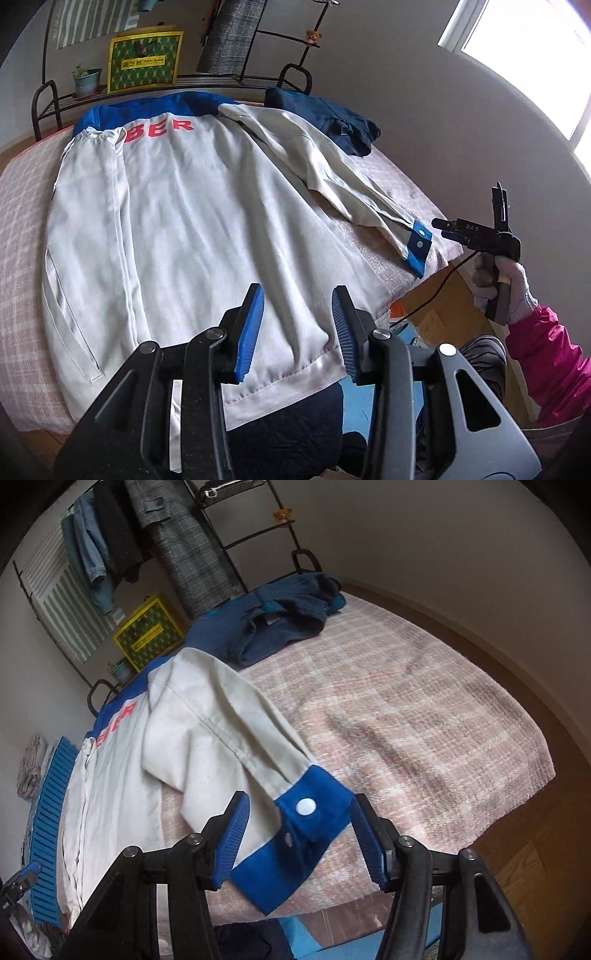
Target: Fold large clothes
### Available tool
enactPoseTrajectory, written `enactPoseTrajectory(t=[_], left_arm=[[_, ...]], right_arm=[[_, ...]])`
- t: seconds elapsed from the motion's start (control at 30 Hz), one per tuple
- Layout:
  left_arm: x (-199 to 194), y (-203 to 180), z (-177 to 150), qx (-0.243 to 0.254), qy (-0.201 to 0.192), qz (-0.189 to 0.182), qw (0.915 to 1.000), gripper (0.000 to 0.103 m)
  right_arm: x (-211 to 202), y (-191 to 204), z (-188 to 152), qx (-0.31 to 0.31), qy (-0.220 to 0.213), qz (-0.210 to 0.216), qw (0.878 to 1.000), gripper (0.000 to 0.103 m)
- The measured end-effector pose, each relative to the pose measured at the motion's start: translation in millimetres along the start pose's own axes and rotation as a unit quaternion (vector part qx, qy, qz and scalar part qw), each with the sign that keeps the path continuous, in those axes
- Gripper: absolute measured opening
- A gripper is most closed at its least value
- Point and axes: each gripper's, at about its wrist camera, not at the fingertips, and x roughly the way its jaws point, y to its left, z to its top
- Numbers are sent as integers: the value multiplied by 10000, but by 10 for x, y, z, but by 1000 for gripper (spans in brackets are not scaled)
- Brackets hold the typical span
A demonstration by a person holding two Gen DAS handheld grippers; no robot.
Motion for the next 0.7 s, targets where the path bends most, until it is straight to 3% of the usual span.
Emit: enactPoseTrajectory(t=[0.2,0.33,0.37,0.4,0.47,0.5,0.53,0.7], left_arm=[[108,-8,2,-59,131,-7,9999,38],[160,33,-5,-127,182,14,9998,38],[161,44,-11,-134,184,29,9997,38],[165,53,-12,-142,185,44,9997,38],[172,87,-3,-171,190,71,9996,38],[174,107,-2,-196,186,80,9996,38],[178,128,-4,-226,179,92,9995,38],[188,226,-17,-395,154,92,9991,38]], right_arm=[[287,-220,21,327,242,192,9990,61],[454,-220,34,274,368,83,9989,61],[473,-230,41,328,371,118,9987,58],[474,-228,40,359,362,189,9985,42],[445,-188,47,347,370,273,9983,25],[409,-146,52,267,318,276,9988,11],[357,-90,57,155,250,243,9993,5],[-50,285,66,-429,-262,294,9983,0]])
